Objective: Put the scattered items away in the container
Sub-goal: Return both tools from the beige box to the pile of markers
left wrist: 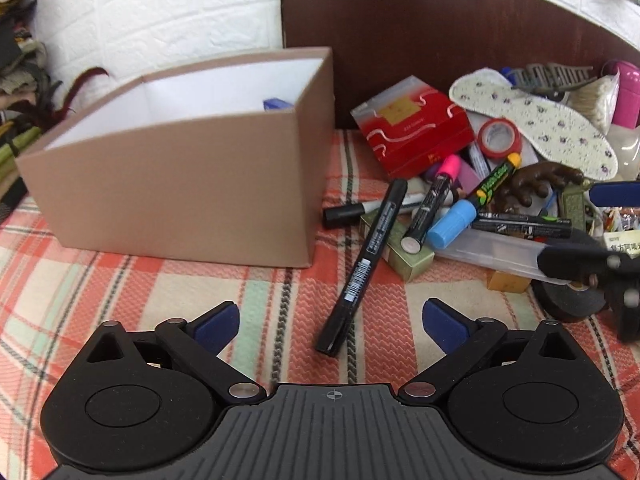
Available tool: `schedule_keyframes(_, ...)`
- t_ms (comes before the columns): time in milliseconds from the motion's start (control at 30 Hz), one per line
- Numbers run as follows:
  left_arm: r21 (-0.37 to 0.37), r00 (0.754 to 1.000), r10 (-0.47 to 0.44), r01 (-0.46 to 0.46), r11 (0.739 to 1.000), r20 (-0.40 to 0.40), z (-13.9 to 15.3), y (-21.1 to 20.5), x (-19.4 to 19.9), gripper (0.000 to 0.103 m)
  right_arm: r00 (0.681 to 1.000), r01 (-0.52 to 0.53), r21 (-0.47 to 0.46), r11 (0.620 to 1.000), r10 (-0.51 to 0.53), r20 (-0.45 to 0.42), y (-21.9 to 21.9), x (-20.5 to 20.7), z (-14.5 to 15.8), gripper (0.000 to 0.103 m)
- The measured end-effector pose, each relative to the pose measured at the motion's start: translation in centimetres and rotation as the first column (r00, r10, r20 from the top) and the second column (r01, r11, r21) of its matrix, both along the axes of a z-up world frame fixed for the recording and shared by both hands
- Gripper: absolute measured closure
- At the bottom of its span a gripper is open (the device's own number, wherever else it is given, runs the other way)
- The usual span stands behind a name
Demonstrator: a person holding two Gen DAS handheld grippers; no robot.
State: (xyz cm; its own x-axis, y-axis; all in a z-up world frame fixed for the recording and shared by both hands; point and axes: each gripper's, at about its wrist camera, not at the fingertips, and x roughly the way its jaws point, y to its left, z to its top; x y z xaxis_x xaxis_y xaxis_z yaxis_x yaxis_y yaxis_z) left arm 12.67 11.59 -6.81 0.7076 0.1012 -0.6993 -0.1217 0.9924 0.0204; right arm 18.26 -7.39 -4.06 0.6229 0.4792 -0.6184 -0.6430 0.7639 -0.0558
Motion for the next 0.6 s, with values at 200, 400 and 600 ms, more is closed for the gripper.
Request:
schedule_keyframes(200,-0.015,1.000,-0.013,0.012,1.000,-0.027,-1.0,0.3,1.3,0.011,0.998,0.017,0.000,1.000,-0.017,-0.068,-0.9,2.3,-1.0,0.025)
schedule_keyframes(400,-0.063,0.996,-0.045,0.040,0.997,-0.072,-1.7,0.8,2.5,0.032,0.994,0.018,0.007,1.000,-0.017,-0.107,-1.3,3.4,-1.7,0.049)
schedule_keyframes(600,-0.050,0.995,-0.057,0.054,0.997,-0.080,-2.0,0.5,2.8,0.034,0.993,-0.010,0.002,1.000,0.010,-0.117,-0.6,3.6,-1.9,0.057)
